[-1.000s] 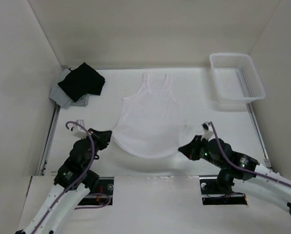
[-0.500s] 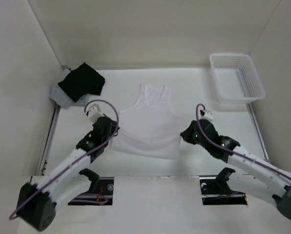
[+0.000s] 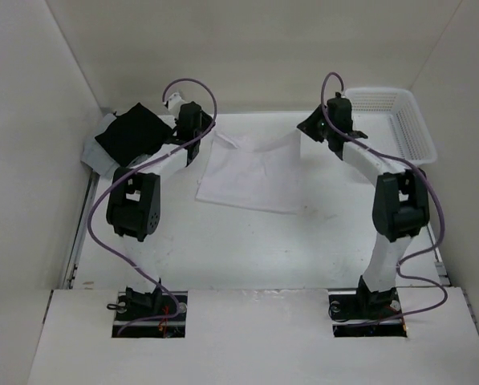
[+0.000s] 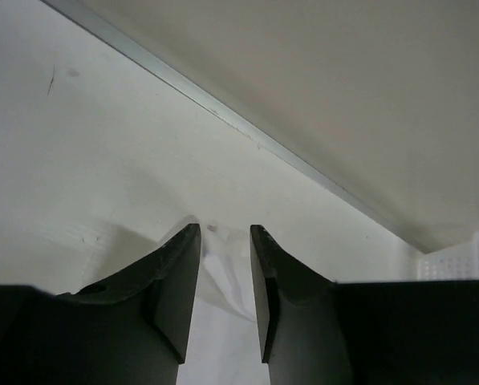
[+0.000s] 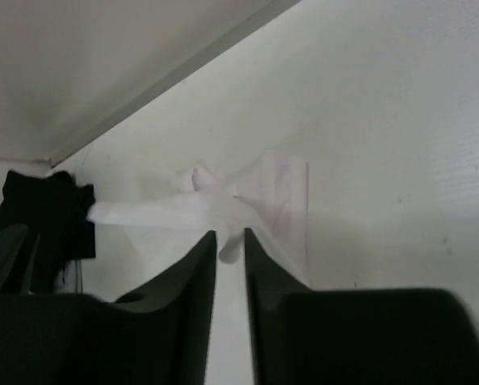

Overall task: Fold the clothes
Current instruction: Fold the tank top

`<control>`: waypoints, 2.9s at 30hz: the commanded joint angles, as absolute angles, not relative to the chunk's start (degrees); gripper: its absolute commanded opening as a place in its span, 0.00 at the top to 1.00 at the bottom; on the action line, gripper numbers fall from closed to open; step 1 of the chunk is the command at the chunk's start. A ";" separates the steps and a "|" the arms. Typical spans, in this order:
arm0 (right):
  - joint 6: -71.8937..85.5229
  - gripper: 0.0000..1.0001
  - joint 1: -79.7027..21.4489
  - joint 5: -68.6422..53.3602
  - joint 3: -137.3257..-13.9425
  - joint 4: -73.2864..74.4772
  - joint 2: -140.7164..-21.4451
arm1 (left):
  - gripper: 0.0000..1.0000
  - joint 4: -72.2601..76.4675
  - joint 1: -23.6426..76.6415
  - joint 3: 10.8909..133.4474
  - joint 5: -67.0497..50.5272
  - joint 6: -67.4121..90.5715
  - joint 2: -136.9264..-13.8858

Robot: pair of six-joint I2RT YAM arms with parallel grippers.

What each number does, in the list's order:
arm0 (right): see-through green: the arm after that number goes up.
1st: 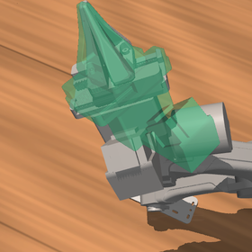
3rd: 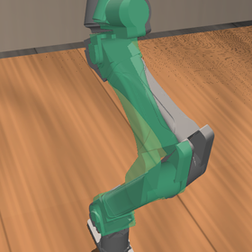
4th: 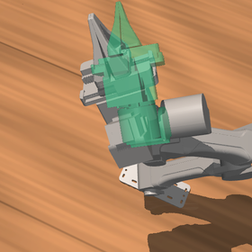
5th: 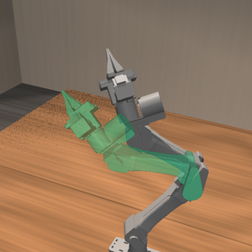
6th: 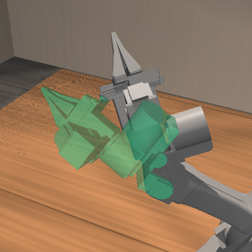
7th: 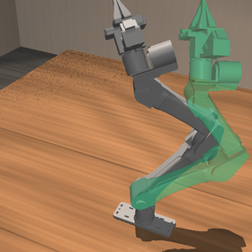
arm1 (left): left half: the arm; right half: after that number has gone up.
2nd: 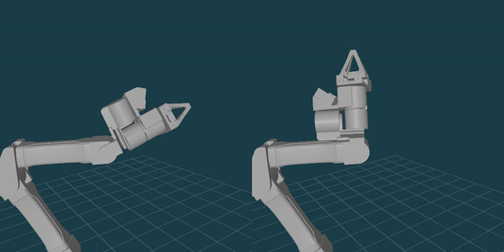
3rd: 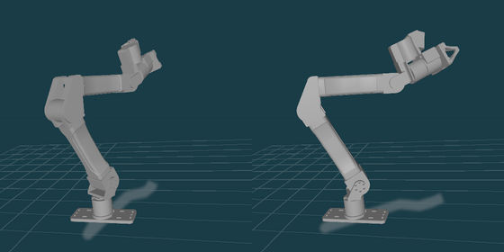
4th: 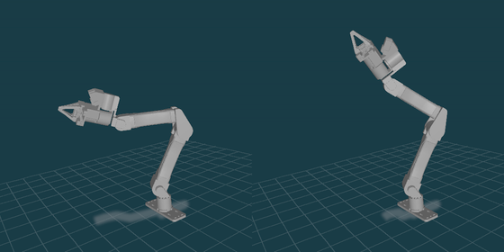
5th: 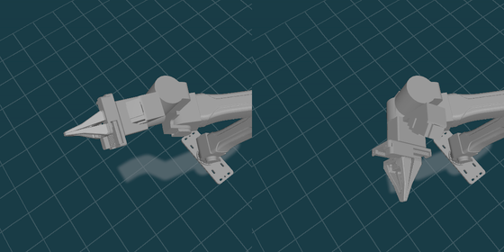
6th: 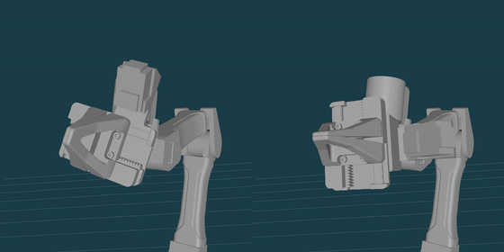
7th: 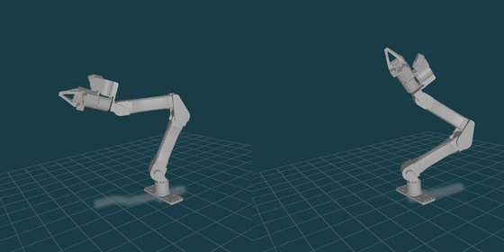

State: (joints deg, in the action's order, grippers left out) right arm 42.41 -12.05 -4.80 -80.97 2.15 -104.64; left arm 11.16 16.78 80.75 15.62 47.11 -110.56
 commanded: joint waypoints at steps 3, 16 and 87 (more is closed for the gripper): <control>43.07 0.63 -11.03 -7.83 -86.32 2.55 -113.82 | 0.61 11.85 13.32 78.96 13.63 49.22 -109.18; 44.99 0.98 -23.59 2.89 -34.30 -17.84 -79.82 | 0.60 21.45 15.78 25.33 7.83 53.26 -74.98; 42.11 1.00 -57.60 36.11 -55.19 36.56 -26.09 | 1.00 -17.58 18.67 47.28 8.61 50.62 -22.76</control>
